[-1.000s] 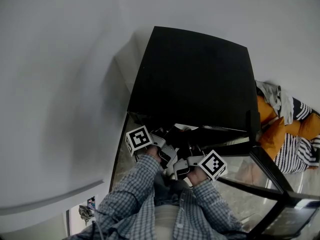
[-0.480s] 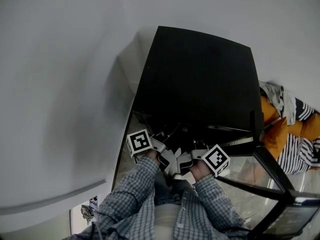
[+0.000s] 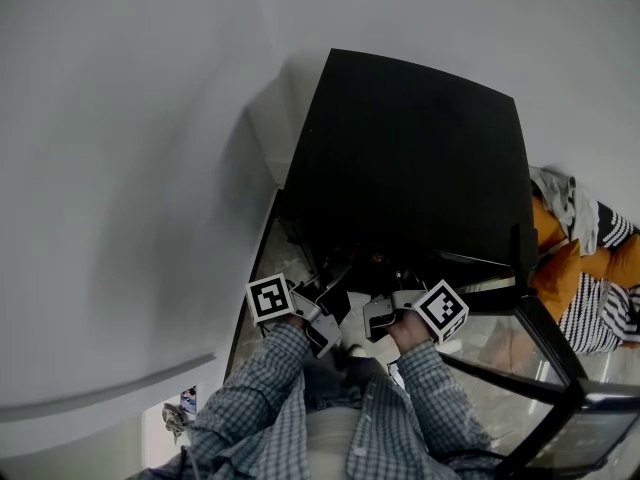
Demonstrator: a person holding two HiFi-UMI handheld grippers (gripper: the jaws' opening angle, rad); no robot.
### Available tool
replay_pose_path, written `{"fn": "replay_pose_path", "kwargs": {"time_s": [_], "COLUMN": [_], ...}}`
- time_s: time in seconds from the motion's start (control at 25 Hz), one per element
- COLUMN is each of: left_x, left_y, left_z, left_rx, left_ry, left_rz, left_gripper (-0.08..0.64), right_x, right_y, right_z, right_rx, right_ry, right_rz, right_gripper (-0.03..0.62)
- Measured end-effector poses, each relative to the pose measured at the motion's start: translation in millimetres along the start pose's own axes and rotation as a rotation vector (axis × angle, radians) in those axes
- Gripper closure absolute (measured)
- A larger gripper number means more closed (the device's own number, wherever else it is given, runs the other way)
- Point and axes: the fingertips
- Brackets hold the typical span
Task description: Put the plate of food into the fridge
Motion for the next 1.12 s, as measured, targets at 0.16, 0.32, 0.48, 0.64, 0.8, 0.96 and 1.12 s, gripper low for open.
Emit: {"fn": "replay_pose_path", "kwargs": {"time_s": [0.16,0.32,0.48,0.64,0.8,0.96,1.12], "left_x": [-7,-7,-7,-8,-8,-7,-6], "left_y": [-3,-4,0,3,7,7,12], "left_z": [3,5,5,4,8,12,12], "left_rx": [0.001,0.014,0.035,0.047,0.070,0.095,0.127], "left_ry": [-0.009,-0.013,-0.018,-0.021,-0.033,-0.049,-0.043], "left_rz": [-0.016,-0.014,-0.004,-0.002,-0.002,-0.013,-0.022], "left_gripper": [0.534,0.534,0.534,0.534,0.534,0.534,0.534], "right_x": [1,1,0,-4,-12,-19,-31], "right_y": [-3,-9,-12,-11,-13,-11,-11], "right_z": [2,1,3,3,6,6,8], "right_rx": [-0.105,-0.159,-0.193,-0.191,-0.212,-0.227,-0.303], "right_ry": [-0.038,-0.061,-0.088,-0.096,-0.115,-0.123,-0.143], "right_rz": [0.017,-0.004,-0.022,-0.018,-0.022,-0.021,-0.002], "right_gripper": [0.549,0.478,0.428,0.422,0.422,0.422,0.423]}}
Point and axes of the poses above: the fingertips, and each gripper's own axes: x forward along the fingers, y to its right, z out of its underside, and after that the axes turned 15 degrees about x, right-handed
